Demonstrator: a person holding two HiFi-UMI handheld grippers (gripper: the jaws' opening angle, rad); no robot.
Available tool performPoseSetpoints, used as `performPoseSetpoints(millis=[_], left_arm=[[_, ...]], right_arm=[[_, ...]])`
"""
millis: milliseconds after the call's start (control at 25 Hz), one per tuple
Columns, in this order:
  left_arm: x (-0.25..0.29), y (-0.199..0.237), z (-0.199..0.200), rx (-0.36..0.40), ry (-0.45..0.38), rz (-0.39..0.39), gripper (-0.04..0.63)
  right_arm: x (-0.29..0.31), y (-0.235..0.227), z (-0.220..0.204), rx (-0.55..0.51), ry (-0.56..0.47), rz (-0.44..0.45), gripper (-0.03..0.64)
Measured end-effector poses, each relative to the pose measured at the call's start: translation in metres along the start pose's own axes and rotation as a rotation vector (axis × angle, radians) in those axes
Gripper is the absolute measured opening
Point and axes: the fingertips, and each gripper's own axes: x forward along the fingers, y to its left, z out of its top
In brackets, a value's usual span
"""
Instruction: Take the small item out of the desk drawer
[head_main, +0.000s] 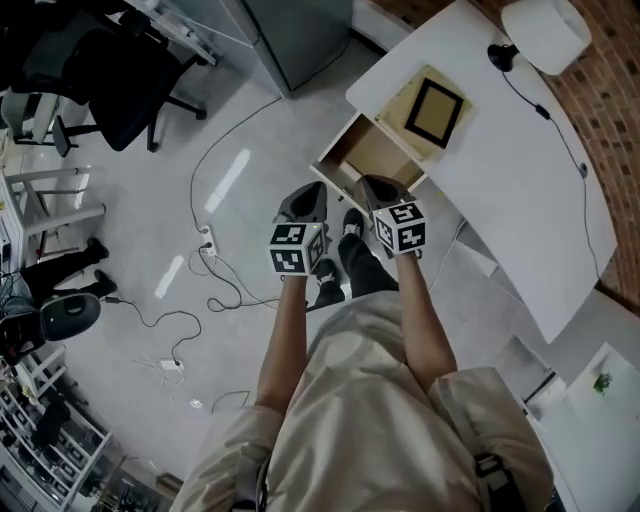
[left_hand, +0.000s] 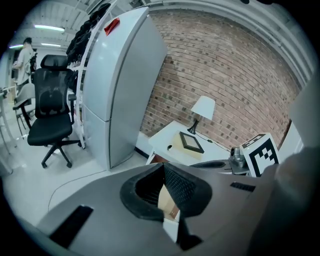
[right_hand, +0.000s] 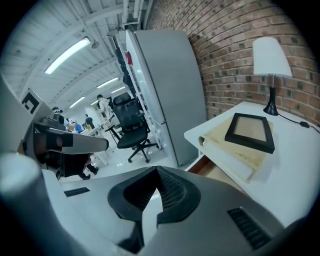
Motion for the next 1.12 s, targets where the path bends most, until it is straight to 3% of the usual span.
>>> performPoseSetpoints(millis=[480,800,1120], left_arm=[[0.056,0.027,-0.059,-0.112,0.083,0.039,0.017],[0.084,0.056,-0.107,-0.099,0.14,0.067,0.016],[0.113,0.072,-0.127,-0.073,0.167,0.055,0.017]], right_arm=[[0.068,-0.059,-0.044,-0.042,0.124,0.011,0.025],[0.117,-0.07,-0.095,-0.023,0.208,0.042,0.025],[0.15,-0.09,-0.125,-0.028,0.269,0.037,0.025]])
